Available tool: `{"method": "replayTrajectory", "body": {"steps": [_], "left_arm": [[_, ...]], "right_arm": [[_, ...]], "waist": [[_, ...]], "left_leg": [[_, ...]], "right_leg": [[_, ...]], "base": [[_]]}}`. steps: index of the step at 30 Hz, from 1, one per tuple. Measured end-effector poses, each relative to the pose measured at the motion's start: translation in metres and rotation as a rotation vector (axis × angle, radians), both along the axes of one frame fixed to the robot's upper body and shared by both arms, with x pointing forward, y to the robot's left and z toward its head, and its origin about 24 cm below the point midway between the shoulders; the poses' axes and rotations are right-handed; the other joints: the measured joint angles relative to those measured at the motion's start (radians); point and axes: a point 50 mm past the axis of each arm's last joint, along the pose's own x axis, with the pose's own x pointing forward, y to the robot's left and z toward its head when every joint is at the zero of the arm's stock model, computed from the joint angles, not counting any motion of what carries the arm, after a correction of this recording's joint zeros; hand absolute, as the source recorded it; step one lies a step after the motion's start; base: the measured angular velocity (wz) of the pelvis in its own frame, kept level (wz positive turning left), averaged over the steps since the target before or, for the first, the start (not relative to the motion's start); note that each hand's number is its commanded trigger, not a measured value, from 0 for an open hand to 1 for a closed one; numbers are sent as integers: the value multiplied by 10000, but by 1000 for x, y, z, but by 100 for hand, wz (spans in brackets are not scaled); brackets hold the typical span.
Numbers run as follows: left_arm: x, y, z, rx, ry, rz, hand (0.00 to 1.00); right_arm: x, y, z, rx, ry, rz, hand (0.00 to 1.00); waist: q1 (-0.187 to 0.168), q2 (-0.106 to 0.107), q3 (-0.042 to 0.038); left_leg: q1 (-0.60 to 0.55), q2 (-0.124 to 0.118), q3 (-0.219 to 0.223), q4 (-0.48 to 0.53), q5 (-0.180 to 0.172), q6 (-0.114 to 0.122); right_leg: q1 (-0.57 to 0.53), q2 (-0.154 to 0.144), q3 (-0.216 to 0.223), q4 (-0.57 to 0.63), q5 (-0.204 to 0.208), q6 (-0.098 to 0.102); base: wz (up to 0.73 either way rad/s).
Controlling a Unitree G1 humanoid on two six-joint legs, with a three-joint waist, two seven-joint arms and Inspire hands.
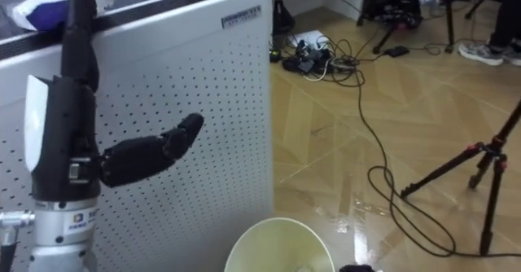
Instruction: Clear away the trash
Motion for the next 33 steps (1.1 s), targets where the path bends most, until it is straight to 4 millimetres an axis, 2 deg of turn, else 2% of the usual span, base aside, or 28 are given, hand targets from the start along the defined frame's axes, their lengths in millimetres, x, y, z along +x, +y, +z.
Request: {"method": "replayTrajectory", "body": {"steps": [1, 2, 4, 6, 8, 16, 18, 27, 31, 33], "left_arm": [[0, 0, -1, 6, 3, 37, 0], [-1, 1, -1, 98, -25, 117, 0], [-1, 2, 0, 421, -212, 379, 0], [-3, 0, 0, 739, -457, 603, 0], [-5, 1, 1, 823, -582, 682, 0], [-10, 1, 7, 901, -744, 692, 0], [-10, 0, 6, 1064, -751, 724, 0], [-13, -1, 0, 1179, -409, 592, 0], [-14, -7, -5, 1467, 22, 161, 0], [-14, -10, -8, 1805, 252, -95, 0]], "right_arm": [[0, -1, 0, -22, 22, -16, 100], [-2, -2, -1, -85, 60, -64, 100], [-2, -1, -1, -171, 80, 86, 100], [-2, 1, -2, -135, 117, 307, 100], [-1, 1, -1, -122, 95, 316, 100], [-2, 1, -2, -196, 152, 379, 100], [-2, 1, -2, -173, 160, 489, 100], [0, 5, -1, -76, 167, 1059, 100], [7, 2, -5, -86, 333, 1144, 100], [8, 1, -5, -138, 371, 1147, 100]], "waist": [[-46, 45, -12], [-104, 118, -53], [-17, 125, -45], [57, 12, -20], [158, -22, -33], [267, -94, -30], [326, -143, -63], [358, -76, -79], [174, 18, -20], [153, 117, 12]], "left_leg": [[29, 9, -129, 13, -28, -44], [116, 96, -273, -91, -40, -122], [295, 264, -317, -394, 30, -264], [538, 402, -371, -658, 107, -397], [569, 504, -390, -736, 116, -466], [827, 551, -645, -946, 176, -564], [909, 556, -688, -1055, 190, -586], [885, 618, -993, -1070, 226, -652], [630, 648, -1089, -602, 178, -715], [453, 684, -1094, -521, 180, -720]], "right_leg": [[40, 96, 61, -130, 231, 144], [316, 251, -33, -460, 284, 110], [575, 475, -95, -921, 414, -17], [861, 656, -190, -1341, 497, -127], [931, 783, -190, -1549, 557, -198], [1360, 861, -476, -1920, 589, -252], [1450, 888, -483, -1987, 598, -252], [1744, 967, -885, -2276, 752, -300], [1944, 992, -1318, -2362, 748, -307], [1937, 974, -1683, -2392, 753, -357]], "base": [[37], [22], [6], [0], [-8], [8], [6], [10], [34], [44]]}}
